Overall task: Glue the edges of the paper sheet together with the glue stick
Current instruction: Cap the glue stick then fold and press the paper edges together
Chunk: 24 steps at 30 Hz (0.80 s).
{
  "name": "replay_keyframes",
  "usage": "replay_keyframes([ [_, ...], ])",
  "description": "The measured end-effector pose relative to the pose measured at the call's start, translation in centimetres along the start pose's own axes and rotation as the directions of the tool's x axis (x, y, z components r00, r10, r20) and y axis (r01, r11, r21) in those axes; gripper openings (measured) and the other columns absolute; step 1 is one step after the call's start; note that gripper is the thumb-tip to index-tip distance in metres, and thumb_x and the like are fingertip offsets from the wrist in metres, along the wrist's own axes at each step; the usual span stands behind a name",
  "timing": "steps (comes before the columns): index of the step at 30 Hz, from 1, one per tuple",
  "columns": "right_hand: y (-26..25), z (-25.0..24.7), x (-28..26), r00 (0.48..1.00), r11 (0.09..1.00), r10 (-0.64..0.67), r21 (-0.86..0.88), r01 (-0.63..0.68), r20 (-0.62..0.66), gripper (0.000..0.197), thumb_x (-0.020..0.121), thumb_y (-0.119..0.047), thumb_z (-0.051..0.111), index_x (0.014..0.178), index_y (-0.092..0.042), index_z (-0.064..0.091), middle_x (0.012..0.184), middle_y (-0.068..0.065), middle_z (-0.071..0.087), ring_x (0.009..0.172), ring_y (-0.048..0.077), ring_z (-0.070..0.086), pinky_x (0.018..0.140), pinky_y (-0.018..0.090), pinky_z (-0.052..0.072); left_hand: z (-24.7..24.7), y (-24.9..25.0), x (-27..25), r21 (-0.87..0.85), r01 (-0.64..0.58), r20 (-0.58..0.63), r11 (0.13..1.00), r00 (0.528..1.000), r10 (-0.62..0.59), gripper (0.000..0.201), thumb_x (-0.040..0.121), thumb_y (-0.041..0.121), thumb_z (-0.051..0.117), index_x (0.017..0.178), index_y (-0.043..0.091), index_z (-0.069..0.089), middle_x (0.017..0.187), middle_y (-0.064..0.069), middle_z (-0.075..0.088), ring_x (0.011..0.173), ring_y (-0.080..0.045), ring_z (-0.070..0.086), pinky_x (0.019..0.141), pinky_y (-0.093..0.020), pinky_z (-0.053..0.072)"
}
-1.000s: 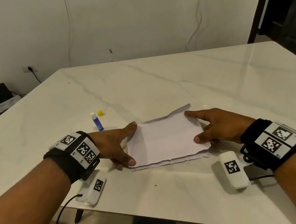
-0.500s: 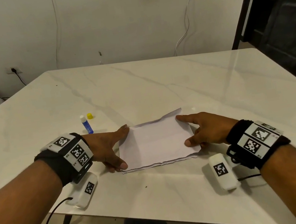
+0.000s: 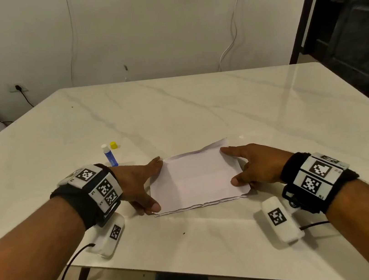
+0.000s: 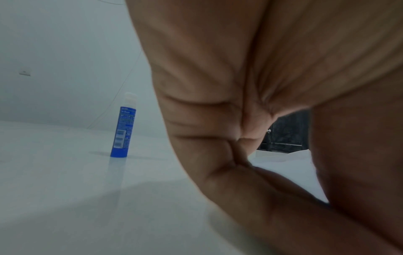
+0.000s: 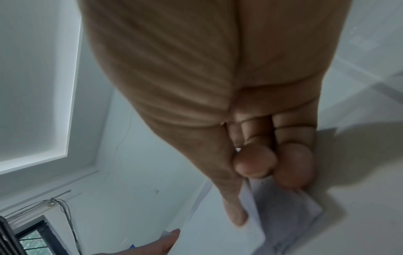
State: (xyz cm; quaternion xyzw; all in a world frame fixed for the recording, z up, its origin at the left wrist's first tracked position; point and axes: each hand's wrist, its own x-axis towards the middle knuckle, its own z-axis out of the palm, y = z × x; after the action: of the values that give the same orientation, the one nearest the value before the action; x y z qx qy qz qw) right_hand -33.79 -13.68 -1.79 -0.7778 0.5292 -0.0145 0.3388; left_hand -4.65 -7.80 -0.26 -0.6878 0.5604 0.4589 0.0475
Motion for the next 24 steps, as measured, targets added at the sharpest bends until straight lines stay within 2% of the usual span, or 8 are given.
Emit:
replay_keyframes([
  [4, -0.3, 0.0, 0.1, 1.000, 0.995, 0.008, -0.096, -0.007, 0.016, 0.090, 0.085, -0.035, 0.074, 0.156, -0.033, 0.019, 0.148, 0.002, 0.048, 0.127, 0.026, 0.053, 0.108, 0.035, 0.040, 0.1, 0.3, 0.0, 0.041, 0.031, 0.004, 0.999, 0.999, -0.031, 0.125, 0.078, 0.013, 0.081, 0.149, 0.044, -0.016, 0.097, -0.002, 0.067, 0.079, -0.021, 0.074, 0.082, -0.033, 0.060],
  [8, -0.8, 0.2, 0.0, 0.999, 0.977, 0.024, -0.212, -0.017, 0.030, 0.089, 0.087, -0.037, 0.070, 0.157, -0.028, 0.016, 0.156, -0.001, 0.038, 0.134, 0.023, 0.045, 0.107, 0.031, 0.036, 0.3, 0.4, 0.1, 0.064, 0.085, 0.000, 0.994, 0.996, -0.086, 0.120, 0.083, 0.012, 0.076, 0.148, 0.047, -0.019, 0.088, -0.005, 0.069, 0.068, -0.016, 0.068, 0.066, -0.025, 0.056],
  [13, -0.9, 0.1, 0.4, 0.998, 0.946, 0.043, -0.323, -0.026, 0.047, 0.089, 0.089, -0.042, 0.066, 0.158, -0.022, 0.013, 0.166, -0.006, 0.009, 0.148, 0.019, 0.025, 0.115, 0.029, 0.025, 0.3, 0.5, 0.0, 0.159, 0.107, -0.051, 0.981, 0.994, -0.100, 0.121, 0.081, 0.020, 0.078, 0.147, 0.047, -0.020, 0.082, 0.002, 0.061, 0.068, -0.014, 0.067, 0.082, -0.030, 0.058],
  [16, -0.9, 0.3, 0.4, 0.998, 0.946, 0.052, -0.323, -0.035, 0.043, 0.088, 0.089, -0.043, 0.066, 0.158, -0.023, 0.015, 0.166, -0.005, 0.010, 0.148, 0.019, 0.025, 0.116, 0.029, 0.025, 0.4, 0.2, 0.0, 0.128, 0.117, -0.060, 0.985, 0.992, -0.110, 0.129, 0.076, 0.021, 0.082, 0.148, 0.043, -0.021, 0.111, 0.001, 0.059, 0.075, -0.017, 0.069, 0.088, -0.037, 0.058],
  [17, -1.0, 0.2, 0.2, 0.998, 0.945, 0.058, -0.325, -0.044, 0.036, 0.089, 0.088, -0.043, 0.067, 0.158, -0.024, 0.015, 0.166, -0.004, 0.009, 0.149, 0.020, 0.024, 0.116, 0.030, 0.025, 0.5, 0.1, -0.2, 0.168, 0.105, -0.082, 0.980, 0.992, -0.093, 0.129, 0.074, 0.024, 0.083, 0.150, 0.040, -0.020, 0.132, -0.001, 0.050, 0.087, -0.020, 0.069, 0.093, -0.040, 0.056],
  [19, -1.6, 0.2, -0.4, 0.998, 0.930, 0.066, -0.362, -0.063, -0.004, 0.089, 0.089, -0.042, 0.067, 0.158, -0.023, 0.013, 0.167, -0.001, 0.004, 0.150, 0.021, 0.022, 0.117, 0.031, 0.023, 0.5, -0.4, -0.3, 0.324, 0.066, -0.185, 0.944, 0.983, -0.005, 0.125, 0.074, 0.032, 0.083, 0.153, 0.032, -0.014, 0.161, -0.003, 0.011, 0.125, -0.024, 0.055, 0.106, -0.038, 0.045],
  [22, -3.8, 1.4, -2.5, 0.990, 0.916, -0.083, -0.399, 0.032, -0.111, 0.078, 0.095, -0.033, 0.058, 0.157, -0.021, 0.014, 0.167, 0.003, 0.006, 0.147, 0.027, 0.027, 0.117, 0.035, 0.029, 0.3, -0.2, 0.0, 0.331, 0.017, -0.125, 0.943, 0.992, 0.026, 0.125, 0.077, 0.033, 0.081, 0.151, 0.032, -0.021, 0.159, 0.012, -0.025, 0.131, -0.020, 0.050, 0.099, -0.025, 0.046],
  [24, -7.3, 3.9, -4.2, 0.970, 0.919, -0.218, -0.358, 0.168, -0.106, 0.064, 0.096, -0.033, 0.053, 0.153, -0.022, 0.024, 0.158, 0.008, 0.033, 0.137, 0.031, 0.042, 0.112, 0.041, 0.037, 0.2, -0.4, -0.2, 0.343, 0.019, -0.136, 0.939, 0.990, 0.030, 0.123, 0.078, 0.033, 0.080, 0.152, 0.031, -0.019, 0.157, 0.013, -0.029, 0.131, -0.018, 0.049, 0.098, -0.024, 0.046],
])
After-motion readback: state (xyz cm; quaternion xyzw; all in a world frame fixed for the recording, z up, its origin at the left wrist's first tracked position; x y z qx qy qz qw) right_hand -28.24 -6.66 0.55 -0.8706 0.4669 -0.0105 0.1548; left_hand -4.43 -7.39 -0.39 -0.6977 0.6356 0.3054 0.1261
